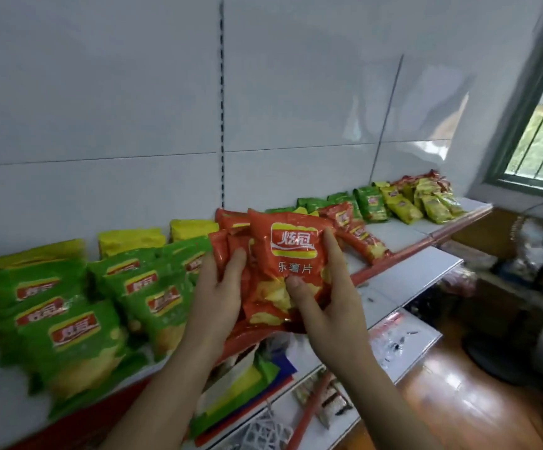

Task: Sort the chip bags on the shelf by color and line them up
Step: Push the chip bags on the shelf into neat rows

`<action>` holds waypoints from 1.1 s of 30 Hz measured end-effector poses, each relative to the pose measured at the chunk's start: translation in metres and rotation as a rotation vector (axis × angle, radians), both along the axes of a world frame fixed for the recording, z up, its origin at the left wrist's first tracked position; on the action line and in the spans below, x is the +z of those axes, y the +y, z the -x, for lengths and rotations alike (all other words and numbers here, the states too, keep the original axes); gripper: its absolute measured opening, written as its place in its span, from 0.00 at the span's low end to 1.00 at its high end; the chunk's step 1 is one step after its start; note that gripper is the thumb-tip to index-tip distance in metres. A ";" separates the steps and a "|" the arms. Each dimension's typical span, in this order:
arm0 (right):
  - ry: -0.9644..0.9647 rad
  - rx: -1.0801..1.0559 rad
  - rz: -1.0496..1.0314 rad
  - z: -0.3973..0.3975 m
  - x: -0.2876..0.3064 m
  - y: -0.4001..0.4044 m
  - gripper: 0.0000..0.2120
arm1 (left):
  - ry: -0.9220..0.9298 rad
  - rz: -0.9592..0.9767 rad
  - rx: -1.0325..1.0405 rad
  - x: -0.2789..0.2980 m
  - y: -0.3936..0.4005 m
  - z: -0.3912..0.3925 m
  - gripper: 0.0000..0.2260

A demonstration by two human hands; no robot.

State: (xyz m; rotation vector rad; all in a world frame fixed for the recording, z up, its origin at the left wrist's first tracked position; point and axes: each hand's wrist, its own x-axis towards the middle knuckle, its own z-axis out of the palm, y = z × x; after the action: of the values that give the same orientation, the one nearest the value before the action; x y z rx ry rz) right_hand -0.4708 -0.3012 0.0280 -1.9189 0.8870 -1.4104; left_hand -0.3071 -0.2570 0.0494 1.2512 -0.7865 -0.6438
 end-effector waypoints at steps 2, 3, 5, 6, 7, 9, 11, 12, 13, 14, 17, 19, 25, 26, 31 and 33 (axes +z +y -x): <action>-0.023 -0.050 -0.016 0.037 -0.002 -0.022 0.38 | 0.030 0.011 -0.124 -0.002 -0.022 0.035 0.09; -0.024 -0.075 -0.024 0.053 -0.003 -0.031 0.38 | 0.015 0.009 -0.172 -0.003 -0.032 0.051 0.11; -0.021 -0.118 -0.042 0.080 -0.005 -0.048 0.37 | -0.006 0.011 -0.216 -0.005 -0.053 0.078 0.12; -0.023 -0.134 -0.053 0.093 -0.007 -0.057 0.37 | -0.003 0.014 -0.232 -0.006 -0.065 0.089 0.13; -0.022 -0.147 -0.066 0.106 -0.008 -0.067 0.36 | 0.004 0.009 -0.250 -0.009 -0.078 0.099 0.13; -0.006 -0.165 -0.100 0.128 -0.013 -0.089 0.36 | 0.004 -0.009 -0.287 -0.016 -0.106 0.117 0.14; 0.033 -0.188 -0.114 0.147 -0.019 -0.109 0.37 | 0.008 -0.020 -0.326 -0.023 -0.132 0.133 0.16; 0.060 -0.203 -0.106 0.155 -0.022 -0.119 0.38 | 0.015 -0.019 -0.348 -0.027 -0.145 0.140 0.16; 0.089 -0.221 -0.096 0.163 -0.024 -0.129 0.38 | 0.021 -0.018 -0.364 -0.030 -0.160 0.147 0.17; 0.120 -0.241 -0.084 0.172 -0.025 -0.141 0.39 | 0.026 -0.015 -0.378 -0.033 -0.175 0.154 0.17; 0.197 -0.303 -0.063 0.197 -0.024 -0.178 0.40 | 0.004 0.018 -0.404 -0.039 -0.225 0.178 0.19; 0.231 -0.352 -0.052 0.215 -0.020 -0.205 0.40 | -0.020 0.039 -0.424 -0.042 -0.259 0.196 0.23; 0.194 -0.542 0.005 0.270 -0.003 -0.278 0.36 | -0.086 0.069 -0.544 -0.031 -0.367 0.250 0.21; 0.153 -0.557 -0.014 0.280 -0.003 -0.288 0.35 | -0.084 0.056 -0.580 -0.031 -0.383 0.261 0.20; 0.239 -0.721 0.002 0.338 -0.012 -0.329 0.29 | -0.047 -0.019 -0.712 -0.038 -0.445 0.328 0.18; 0.299 -0.770 0.008 0.364 -0.016 -0.349 0.30 | -0.054 -0.034 -0.721 -0.044 -0.470 0.357 0.15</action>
State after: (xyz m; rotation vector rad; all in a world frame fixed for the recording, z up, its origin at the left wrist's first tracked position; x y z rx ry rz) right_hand -0.8343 -0.6504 0.0121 -1.9033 1.9105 -1.5274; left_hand -0.6641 -0.7273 0.0052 1.0004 -1.2916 -1.2065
